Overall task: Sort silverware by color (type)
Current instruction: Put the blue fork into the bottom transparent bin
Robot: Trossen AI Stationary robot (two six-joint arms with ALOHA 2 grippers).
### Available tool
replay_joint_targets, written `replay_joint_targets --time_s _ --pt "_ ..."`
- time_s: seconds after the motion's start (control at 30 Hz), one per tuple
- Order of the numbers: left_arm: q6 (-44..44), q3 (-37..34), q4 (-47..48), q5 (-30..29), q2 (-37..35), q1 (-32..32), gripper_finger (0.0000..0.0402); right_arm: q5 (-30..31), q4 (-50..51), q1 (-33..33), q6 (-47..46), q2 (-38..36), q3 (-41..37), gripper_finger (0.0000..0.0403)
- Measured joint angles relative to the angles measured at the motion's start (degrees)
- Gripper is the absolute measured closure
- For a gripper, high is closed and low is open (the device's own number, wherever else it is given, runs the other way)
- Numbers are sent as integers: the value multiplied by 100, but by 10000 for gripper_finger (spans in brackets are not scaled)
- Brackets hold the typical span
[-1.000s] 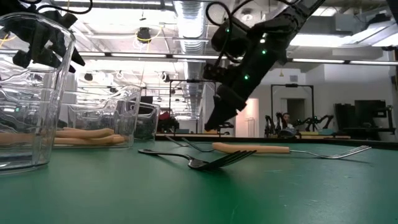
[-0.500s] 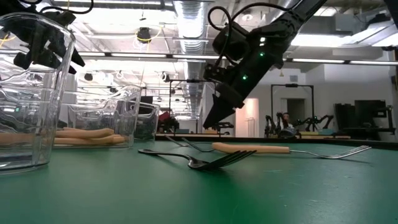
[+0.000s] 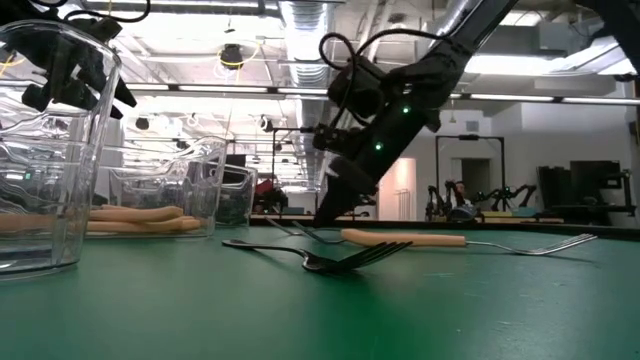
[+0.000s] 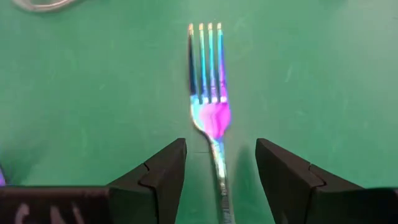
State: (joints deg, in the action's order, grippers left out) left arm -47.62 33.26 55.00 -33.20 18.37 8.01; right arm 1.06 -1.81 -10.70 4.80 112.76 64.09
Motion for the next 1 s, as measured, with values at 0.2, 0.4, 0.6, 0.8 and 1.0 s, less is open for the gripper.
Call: replay_joint_targets --time_s 0.2,0.4,0.6,0.8,1.0 --pt "-2 0 0 129 -1 2 230 10 343 0 -39 281 343 189" --pt "-4 0 -2 144 -2 1 230 -197 742 -74 -42 273 390 203" --pt "-7 0 -1 145 -2 0 230 -199 1109 -159 -410 255 403 256" --pt "-7 0 0 143 -2 0 230 -199 1124 -184 -482 255 398 308" --pt "-9 0 0 141 -1 0 230 -189 1157 -174 -971 255 393 358"
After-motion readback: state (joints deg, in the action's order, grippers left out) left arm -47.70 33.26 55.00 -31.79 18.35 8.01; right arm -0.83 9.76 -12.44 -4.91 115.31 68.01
